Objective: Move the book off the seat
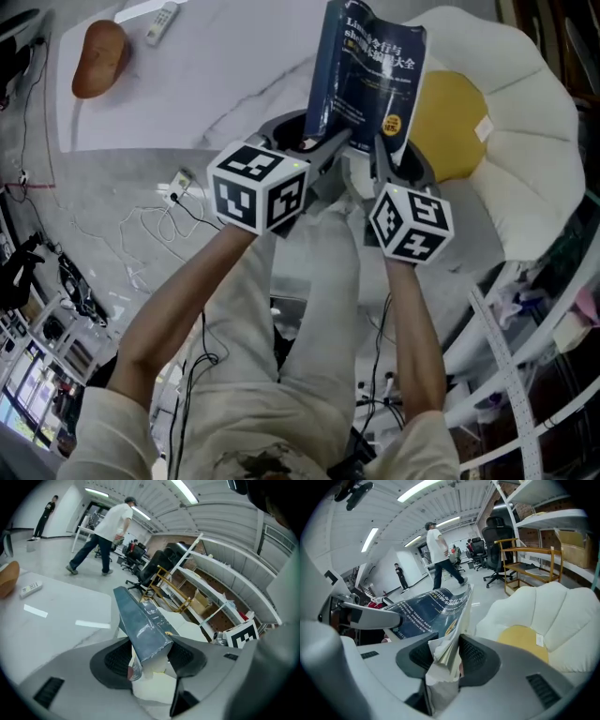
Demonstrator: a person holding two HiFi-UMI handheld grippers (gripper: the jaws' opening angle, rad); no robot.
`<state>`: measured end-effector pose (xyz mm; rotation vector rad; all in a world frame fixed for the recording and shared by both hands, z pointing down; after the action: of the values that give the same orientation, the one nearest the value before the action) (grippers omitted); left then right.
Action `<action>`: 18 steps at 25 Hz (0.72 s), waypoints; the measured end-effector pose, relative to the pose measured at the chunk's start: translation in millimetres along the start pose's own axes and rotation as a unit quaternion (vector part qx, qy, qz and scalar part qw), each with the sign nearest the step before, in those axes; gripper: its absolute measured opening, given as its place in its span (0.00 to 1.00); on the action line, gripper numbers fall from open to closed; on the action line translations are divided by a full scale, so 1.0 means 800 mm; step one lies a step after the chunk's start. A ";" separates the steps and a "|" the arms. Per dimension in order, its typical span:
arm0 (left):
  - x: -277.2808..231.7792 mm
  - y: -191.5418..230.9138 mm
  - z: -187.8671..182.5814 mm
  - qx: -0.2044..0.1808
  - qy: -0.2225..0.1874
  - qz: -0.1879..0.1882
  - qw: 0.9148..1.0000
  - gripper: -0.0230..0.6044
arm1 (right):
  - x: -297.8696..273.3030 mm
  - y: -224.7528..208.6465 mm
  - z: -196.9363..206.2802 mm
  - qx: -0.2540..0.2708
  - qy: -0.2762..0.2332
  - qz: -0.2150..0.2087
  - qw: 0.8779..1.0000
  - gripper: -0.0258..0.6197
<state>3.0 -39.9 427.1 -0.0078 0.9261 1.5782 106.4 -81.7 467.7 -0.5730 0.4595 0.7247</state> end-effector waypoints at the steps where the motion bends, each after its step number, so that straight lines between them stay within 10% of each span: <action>1: 0.019 0.024 -0.005 0.007 -0.006 -0.003 1.000 0.38 | -0.012 0.028 0.001 0.008 0.002 -0.004 1.000 0.26; 18: 0.150 0.193 -0.024 0.077 -0.072 -0.054 0.993 0.38 | -0.105 0.218 0.019 0.083 0.028 -0.059 0.994 0.25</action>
<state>-166.0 59.2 439.0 0.1610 0.9158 1.3863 -72.3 -6.1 470.7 -0.4620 0.5281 0.5524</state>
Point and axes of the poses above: the fingertips, and each gripper's own axes: x backward along the fingers, y to its left, z out of its underside, the point moved 2 cm from there along x, backward along the fingers, and after that the axes turned 9 degrees about -y, right-handed, at the moved point
